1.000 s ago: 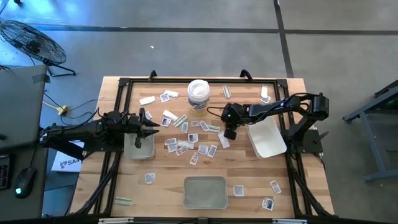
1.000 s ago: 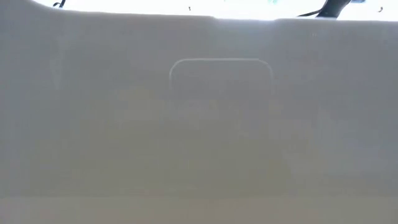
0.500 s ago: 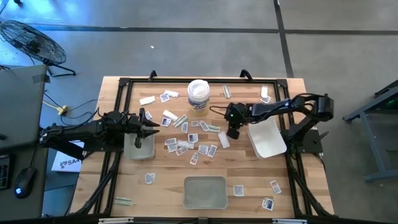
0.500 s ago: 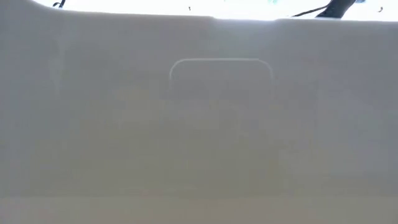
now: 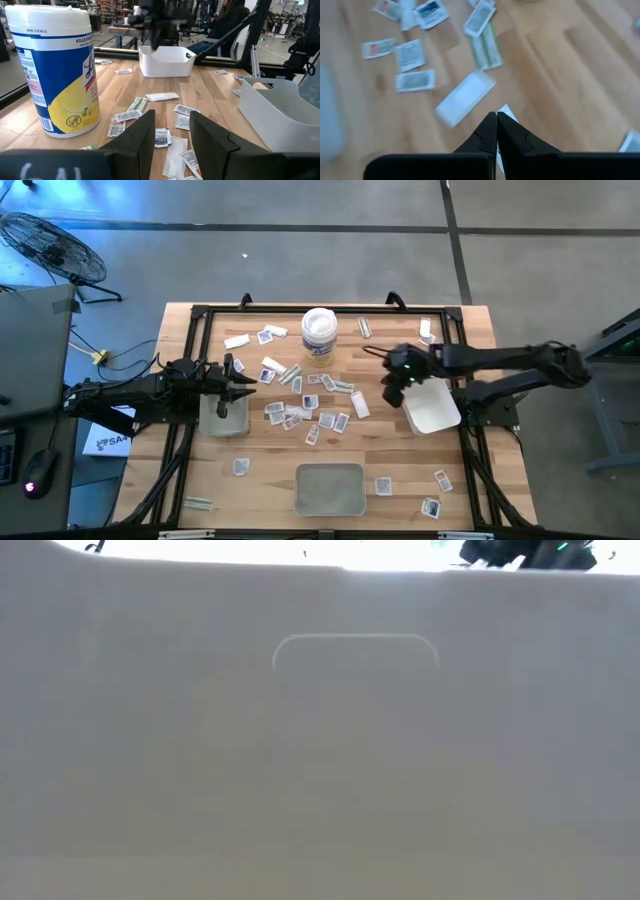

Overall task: Pick & Place First Aid Supplies
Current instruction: Put the orange ointment pack into the white bin

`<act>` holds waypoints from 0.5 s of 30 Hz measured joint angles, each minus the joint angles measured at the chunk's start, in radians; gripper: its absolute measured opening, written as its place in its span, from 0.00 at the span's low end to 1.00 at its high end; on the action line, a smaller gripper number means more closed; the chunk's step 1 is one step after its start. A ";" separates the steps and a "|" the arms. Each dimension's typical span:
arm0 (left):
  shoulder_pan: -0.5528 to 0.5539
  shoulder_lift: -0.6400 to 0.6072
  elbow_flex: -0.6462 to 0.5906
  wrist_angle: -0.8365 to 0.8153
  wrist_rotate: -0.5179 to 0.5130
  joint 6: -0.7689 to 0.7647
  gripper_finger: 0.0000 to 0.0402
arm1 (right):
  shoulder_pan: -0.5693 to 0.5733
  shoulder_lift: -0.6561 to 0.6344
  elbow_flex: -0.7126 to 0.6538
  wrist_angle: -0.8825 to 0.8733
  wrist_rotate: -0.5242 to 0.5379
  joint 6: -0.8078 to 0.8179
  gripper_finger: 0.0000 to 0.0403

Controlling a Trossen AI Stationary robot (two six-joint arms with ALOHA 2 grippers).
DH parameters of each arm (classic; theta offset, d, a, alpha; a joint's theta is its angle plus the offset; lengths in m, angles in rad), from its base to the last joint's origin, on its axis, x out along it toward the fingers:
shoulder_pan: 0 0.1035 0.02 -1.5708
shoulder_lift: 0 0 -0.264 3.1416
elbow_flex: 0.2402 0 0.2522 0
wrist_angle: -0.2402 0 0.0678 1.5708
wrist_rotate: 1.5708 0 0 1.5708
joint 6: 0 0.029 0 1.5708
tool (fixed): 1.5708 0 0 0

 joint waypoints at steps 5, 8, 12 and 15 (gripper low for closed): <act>0.000 0.000 0.000 0.000 0.000 0.000 0.30 | 0.091 -0.114 0.001 -0.209 0.063 0.163 0.00; 0.000 0.000 0.000 0.000 0.000 0.000 0.30 | 0.134 -0.117 0.001 -0.347 0.160 0.241 0.00; 0.000 0.000 0.000 0.000 0.000 0.000 0.30 | 0.154 -0.073 0.000 -0.455 0.251 0.338 0.00; 0.000 0.000 0.000 0.000 0.000 0.000 0.30 | 0.147 -0.024 0.001 -0.455 0.284 0.372 0.00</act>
